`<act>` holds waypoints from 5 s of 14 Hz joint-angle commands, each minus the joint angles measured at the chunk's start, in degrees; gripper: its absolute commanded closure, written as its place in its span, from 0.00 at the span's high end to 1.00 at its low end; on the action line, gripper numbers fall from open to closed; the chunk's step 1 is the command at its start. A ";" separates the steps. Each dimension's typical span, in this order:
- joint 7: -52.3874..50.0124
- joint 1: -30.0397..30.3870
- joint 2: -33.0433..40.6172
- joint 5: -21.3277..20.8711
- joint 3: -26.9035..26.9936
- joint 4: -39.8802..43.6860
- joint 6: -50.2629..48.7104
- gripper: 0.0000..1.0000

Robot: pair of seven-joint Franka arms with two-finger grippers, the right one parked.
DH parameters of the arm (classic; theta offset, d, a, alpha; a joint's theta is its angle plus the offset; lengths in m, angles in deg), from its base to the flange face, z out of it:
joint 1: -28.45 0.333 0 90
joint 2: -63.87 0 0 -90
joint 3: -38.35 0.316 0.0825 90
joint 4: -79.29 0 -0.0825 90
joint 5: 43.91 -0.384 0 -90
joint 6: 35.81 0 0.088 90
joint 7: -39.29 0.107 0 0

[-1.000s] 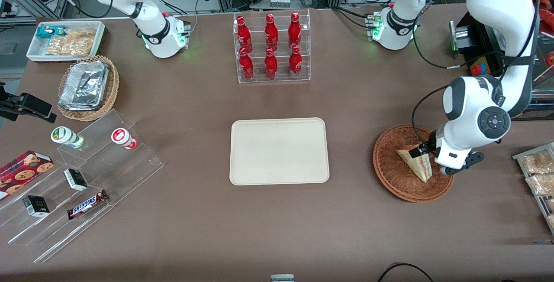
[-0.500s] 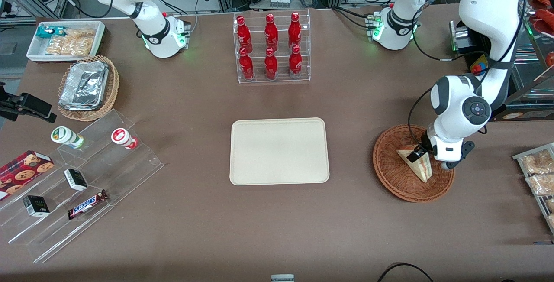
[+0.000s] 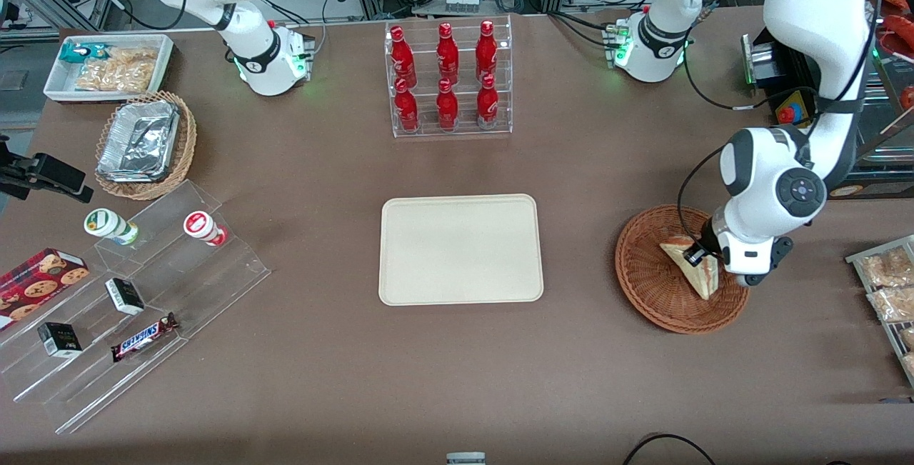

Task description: Place sandwich from basket to tray

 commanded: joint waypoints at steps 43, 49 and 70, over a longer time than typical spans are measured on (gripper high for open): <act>-14.29 -35.17 -13.26 -4.30 -0.63 41.27 -33.69 1.00; -3.33 -24.19 -5.18 -3.16 -0.72 32.66 -35.45 1.00; 44.69 1.15 20.94 0.62 1.03 20.07 -43.11 1.00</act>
